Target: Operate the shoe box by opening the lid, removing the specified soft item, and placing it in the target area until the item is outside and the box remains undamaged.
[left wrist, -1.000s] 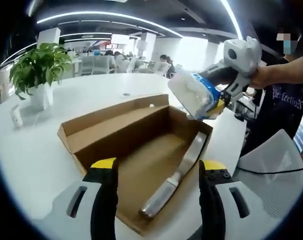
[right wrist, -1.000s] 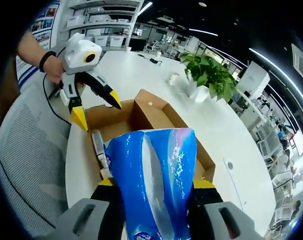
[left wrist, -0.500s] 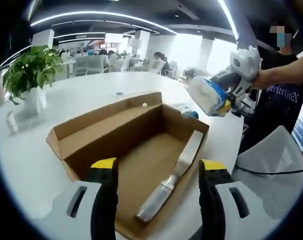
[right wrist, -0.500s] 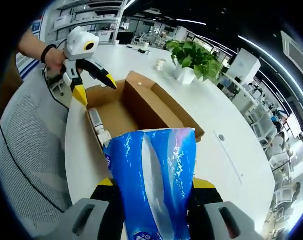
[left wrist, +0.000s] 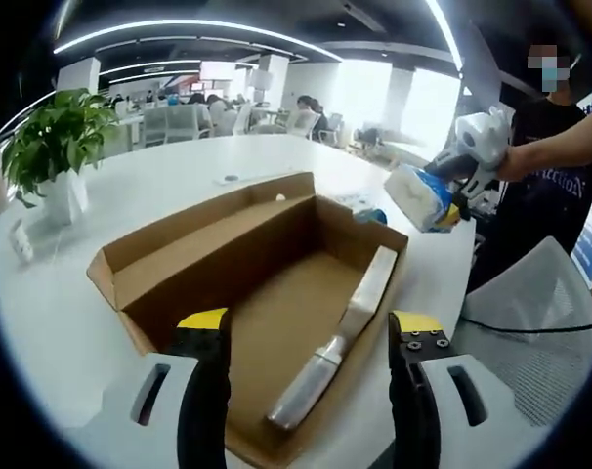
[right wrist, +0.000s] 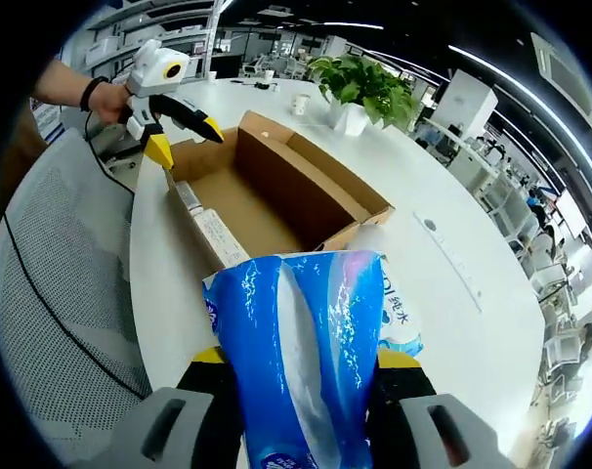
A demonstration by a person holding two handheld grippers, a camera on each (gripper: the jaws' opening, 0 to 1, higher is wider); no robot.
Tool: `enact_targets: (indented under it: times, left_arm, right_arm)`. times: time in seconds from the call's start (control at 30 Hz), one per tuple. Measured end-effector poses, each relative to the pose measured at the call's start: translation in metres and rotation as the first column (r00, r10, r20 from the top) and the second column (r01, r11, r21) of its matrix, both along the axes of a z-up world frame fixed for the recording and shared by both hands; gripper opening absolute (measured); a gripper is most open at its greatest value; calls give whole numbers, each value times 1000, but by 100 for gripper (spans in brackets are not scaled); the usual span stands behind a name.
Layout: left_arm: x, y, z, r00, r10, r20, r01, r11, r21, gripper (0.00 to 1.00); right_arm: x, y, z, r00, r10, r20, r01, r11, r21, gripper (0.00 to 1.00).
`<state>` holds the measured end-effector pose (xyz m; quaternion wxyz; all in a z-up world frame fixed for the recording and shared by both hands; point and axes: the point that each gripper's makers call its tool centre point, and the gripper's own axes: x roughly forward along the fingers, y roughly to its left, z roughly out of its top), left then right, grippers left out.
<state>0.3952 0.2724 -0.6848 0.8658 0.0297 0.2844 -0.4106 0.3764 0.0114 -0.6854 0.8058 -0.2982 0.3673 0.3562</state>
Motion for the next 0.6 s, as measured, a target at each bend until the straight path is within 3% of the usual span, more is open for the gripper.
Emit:
enact_targets:
  times: [0.27, 0.6]
  left_arm:
    - [-1, 4, -4, 1000, 5, -9, -5, 1000, 10, 65]
    - [1, 9, -3, 1000, 20, -9, -20, 1000, 22, 65]
  right_arm:
    - [-4, -19, -11, 999, 6, -33, -7, 1000, -30, 47]
    - [9, -57, -14, 998, 13, -61, -18, 997, -78, 47]
